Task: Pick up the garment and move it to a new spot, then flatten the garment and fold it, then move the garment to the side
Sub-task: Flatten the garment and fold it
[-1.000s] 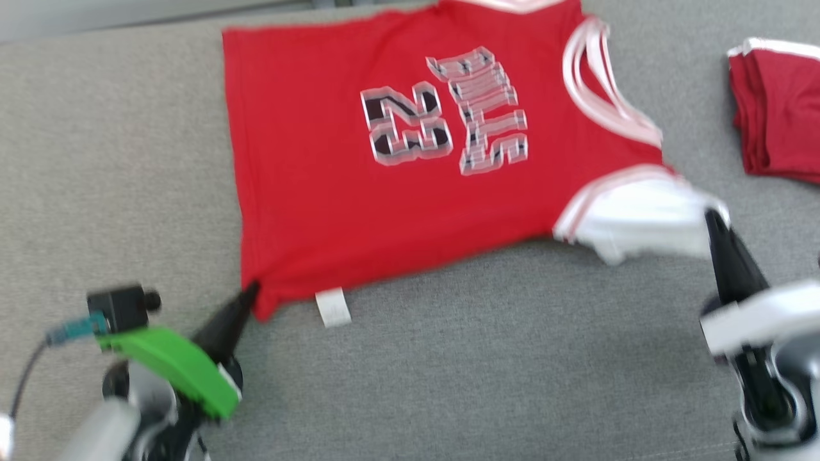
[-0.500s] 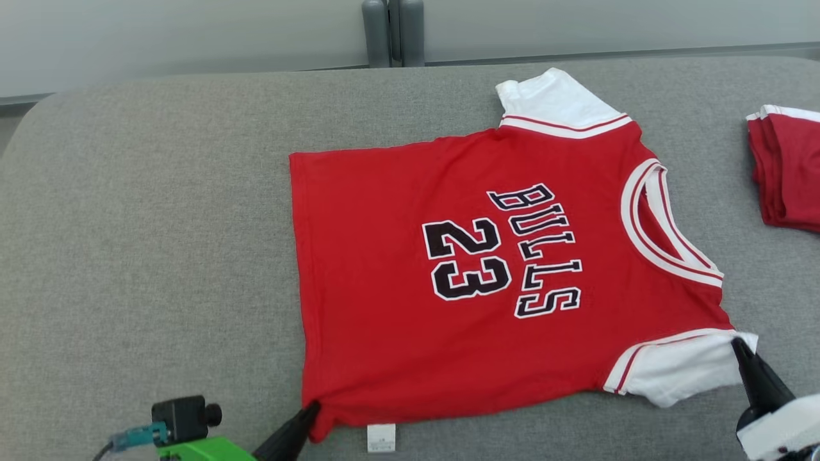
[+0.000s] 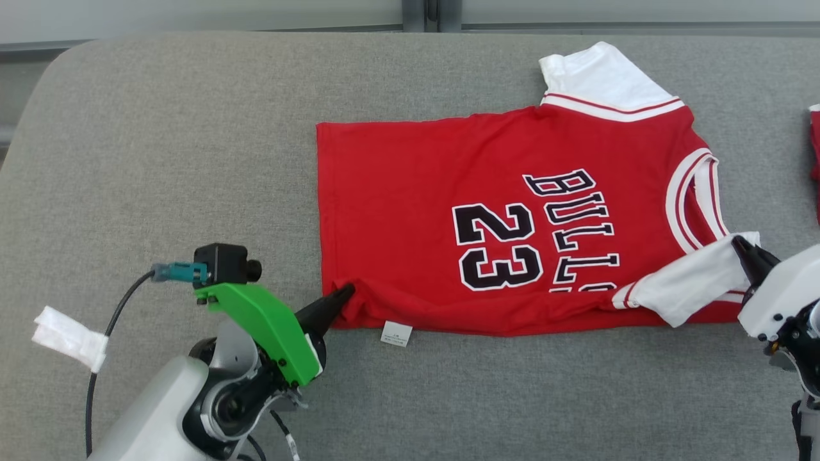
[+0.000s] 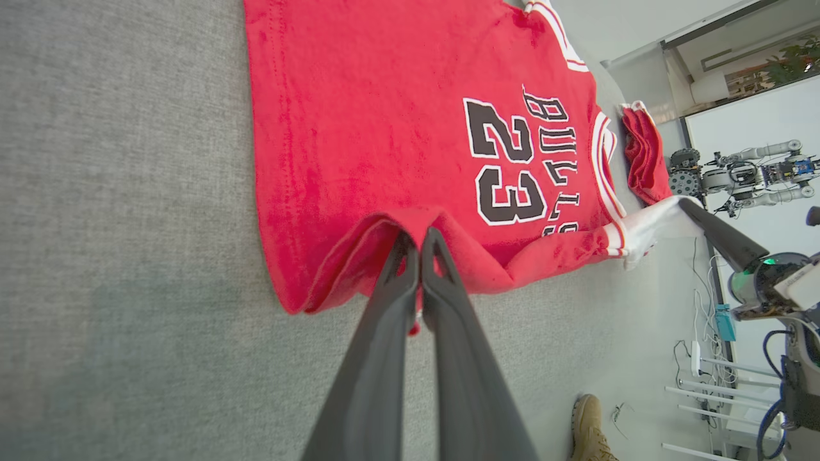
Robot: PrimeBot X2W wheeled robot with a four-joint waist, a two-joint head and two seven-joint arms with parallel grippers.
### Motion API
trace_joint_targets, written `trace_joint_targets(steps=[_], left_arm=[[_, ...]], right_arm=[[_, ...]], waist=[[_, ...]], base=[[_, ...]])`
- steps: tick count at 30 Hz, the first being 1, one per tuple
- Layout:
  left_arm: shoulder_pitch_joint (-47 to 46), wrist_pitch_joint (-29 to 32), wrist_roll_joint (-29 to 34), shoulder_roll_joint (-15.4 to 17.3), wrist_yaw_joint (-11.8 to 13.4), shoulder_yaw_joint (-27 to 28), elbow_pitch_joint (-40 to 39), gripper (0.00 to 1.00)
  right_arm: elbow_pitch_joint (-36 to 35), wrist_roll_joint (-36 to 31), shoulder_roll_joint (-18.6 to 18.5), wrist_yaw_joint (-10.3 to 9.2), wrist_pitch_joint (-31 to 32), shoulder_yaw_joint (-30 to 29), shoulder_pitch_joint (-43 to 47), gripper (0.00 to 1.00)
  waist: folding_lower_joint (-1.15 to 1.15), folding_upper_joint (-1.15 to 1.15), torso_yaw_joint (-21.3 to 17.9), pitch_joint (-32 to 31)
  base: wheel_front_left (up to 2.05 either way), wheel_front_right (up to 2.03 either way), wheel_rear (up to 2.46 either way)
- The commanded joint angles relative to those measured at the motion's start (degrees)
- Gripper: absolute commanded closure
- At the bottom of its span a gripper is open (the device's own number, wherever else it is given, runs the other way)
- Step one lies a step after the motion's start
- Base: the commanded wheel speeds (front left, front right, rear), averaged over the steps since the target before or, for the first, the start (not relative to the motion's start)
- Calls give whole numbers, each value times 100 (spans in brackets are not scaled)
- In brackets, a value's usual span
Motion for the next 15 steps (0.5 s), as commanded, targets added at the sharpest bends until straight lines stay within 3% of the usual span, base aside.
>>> trace_joint_targets(steps=[1,2,3,4,5,7,10,15], left_arm=[[-250,90,-90,-60,-21,33,200,100],[-367,143,-97,-93,-12,37,329,100],[-489,171,-154,-168,30,75,488,92],[-600,156,-162,-227,58,126,636,65],[-734,153,-115,-245,88,147,821,0],[-942,-22,-31,-293,143,269,1170,0],[-1066,-217,110,-322,27,252,1502,0],[-541,-704,323,-132,-264,246,1285,0]], right_arm=[[76,-116,-10,0,63,4,-226,100],[136,-179,-14,0,88,-19,-359,100],[205,-258,-39,0,85,-7,-511,62],[241,-310,-75,0,25,58,-632,12],[331,-376,-102,0,-20,73,-747,0],[427,-484,-151,0,-154,91,-947,0],[474,-524,-219,0,-383,221,-1064,0],[84,-420,-655,-1,-666,607,-460,0]], waist=[[1,0,126,197],[1,0,132,233],[1,0,137,275],[1,0,139,301],[1,0,138,331],[1,0,126,368],[1,0,100,351],[1,0,15,207]], base=[[0,0,0],[0,0,0],[0,0,0],[0,0,0],[0,0,0],[0,0,0],[0,0,0],[0,0,0]])
